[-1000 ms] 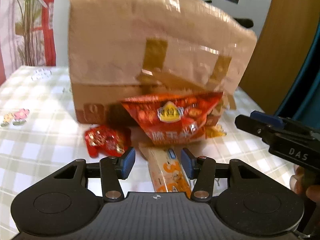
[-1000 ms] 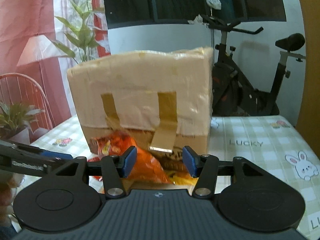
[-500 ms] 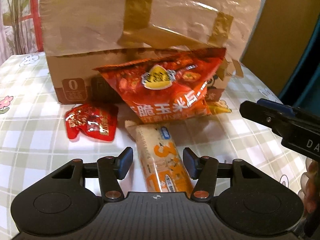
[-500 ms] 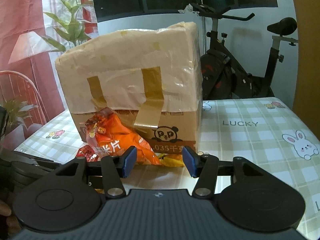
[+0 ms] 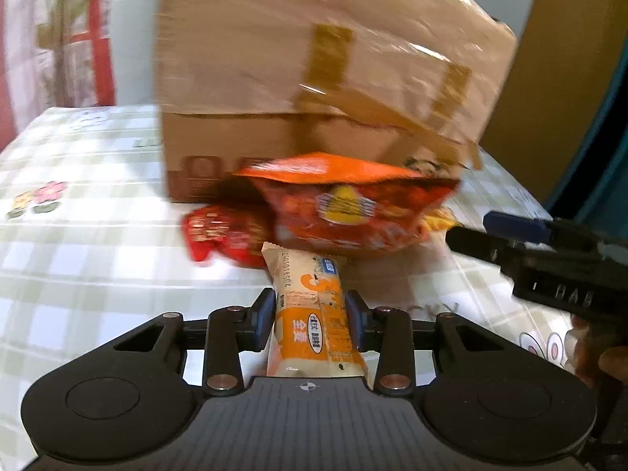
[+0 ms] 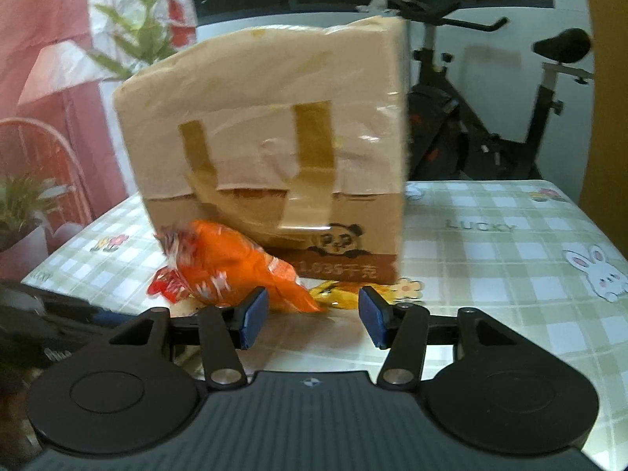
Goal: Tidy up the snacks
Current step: 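Grasp the orange rice-cracker bag with the right tool while the left tool grasps the wafer bar, then lift both packets and carry them over the lined box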
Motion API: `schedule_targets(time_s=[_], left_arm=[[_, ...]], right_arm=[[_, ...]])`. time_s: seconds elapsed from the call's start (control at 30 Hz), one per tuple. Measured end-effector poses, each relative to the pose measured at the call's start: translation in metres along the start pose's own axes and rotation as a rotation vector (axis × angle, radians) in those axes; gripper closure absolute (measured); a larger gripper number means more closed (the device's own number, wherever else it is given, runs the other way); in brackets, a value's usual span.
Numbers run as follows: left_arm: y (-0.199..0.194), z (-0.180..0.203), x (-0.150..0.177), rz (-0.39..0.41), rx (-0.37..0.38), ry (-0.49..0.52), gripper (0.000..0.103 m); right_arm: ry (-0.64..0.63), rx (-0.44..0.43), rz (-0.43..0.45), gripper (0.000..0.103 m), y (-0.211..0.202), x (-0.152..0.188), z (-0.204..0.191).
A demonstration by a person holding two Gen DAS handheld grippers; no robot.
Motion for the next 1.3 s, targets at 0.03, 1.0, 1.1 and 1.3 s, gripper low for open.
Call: schedule_targets(time_s=[0.03,1.0,1.1,1.3], left_arm=[[-0.003,-0.005,0.001,0.003,-0.007,-0.015,0.063],[-0.049,-0.056,0.008,0.144,-0.078,-0.228,0.063],[-0.052,-0.055,0.01,0.152,-0.082,-0.228,0.063],[-0.057,-0.053,0.012,0.171,-0.073,-0.226,0.063]], right_arm=[[-0.018,-0.008,-0.002,0.038,0.002,-0.001,-0.004],[-0.397,-0.001,-0.056,0.04,0.07,-0.026,-0.08],[-0.355,-0.023,-0.041,0.042,0.058,-0.021,-0.08],[-0.258,-0.059,-0.028,0.042,0.031,-0.006,-0.073]])
Point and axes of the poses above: each gripper's, at about its wrist camera, not at the fingertips, and y roughly the way its jaws point, z to its right, x to its underside, the point moved 2 cm from there along y, roughly the way its jaws point, and after that the axes turned 13 degrees about -z, right-handed, at the moved point
